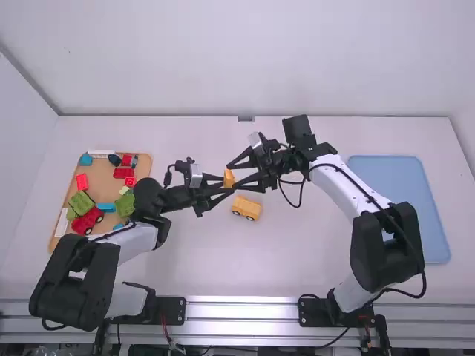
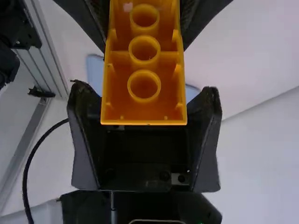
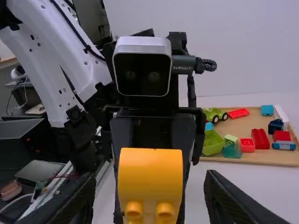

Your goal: Assemble lego blocks to make yellow taxi

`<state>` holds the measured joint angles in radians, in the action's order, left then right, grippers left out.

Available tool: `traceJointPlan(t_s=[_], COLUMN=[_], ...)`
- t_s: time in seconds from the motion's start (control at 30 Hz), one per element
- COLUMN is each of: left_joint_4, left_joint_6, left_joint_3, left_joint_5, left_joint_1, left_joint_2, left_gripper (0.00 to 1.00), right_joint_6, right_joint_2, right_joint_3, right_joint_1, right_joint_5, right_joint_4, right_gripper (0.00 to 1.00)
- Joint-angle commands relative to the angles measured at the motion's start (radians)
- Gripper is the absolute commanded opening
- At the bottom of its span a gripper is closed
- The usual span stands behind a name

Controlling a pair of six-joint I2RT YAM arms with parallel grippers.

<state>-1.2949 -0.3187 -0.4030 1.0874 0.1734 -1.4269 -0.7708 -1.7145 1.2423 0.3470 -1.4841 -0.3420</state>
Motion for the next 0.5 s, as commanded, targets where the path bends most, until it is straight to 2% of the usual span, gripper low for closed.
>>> traceJointPlan(t_s=[0.0, 0.43, 0.47], left_joint_4=[0.001, -0.013, -0.008], left_joint_6=[-0.006, 0.005, 0.014], left_joint_3=[-0.023, -0.022, -0.022], left_joint_5=[-0.033, -0.053, -0.052], left_joint_1=[0.002, 0.006, 0.005], left_joint_2=[-0.003, -0.003, -0.003], left_gripper=[0.02, 0.02, 0.02], right_joint_6=[0.043, 0.06, 0.06], right_joint_2=[-0.005, -0.013, -0.014], right_joint_3=[0.02, 0.02, 0.02], right_joint_1=[0.008, 0.025, 0.027], right_joint_5=[0.019, 0.055, 0.051], right_joint_4=[0.018, 0.051, 0.053], right_gripper=[0.6, 0.59, 0.56])
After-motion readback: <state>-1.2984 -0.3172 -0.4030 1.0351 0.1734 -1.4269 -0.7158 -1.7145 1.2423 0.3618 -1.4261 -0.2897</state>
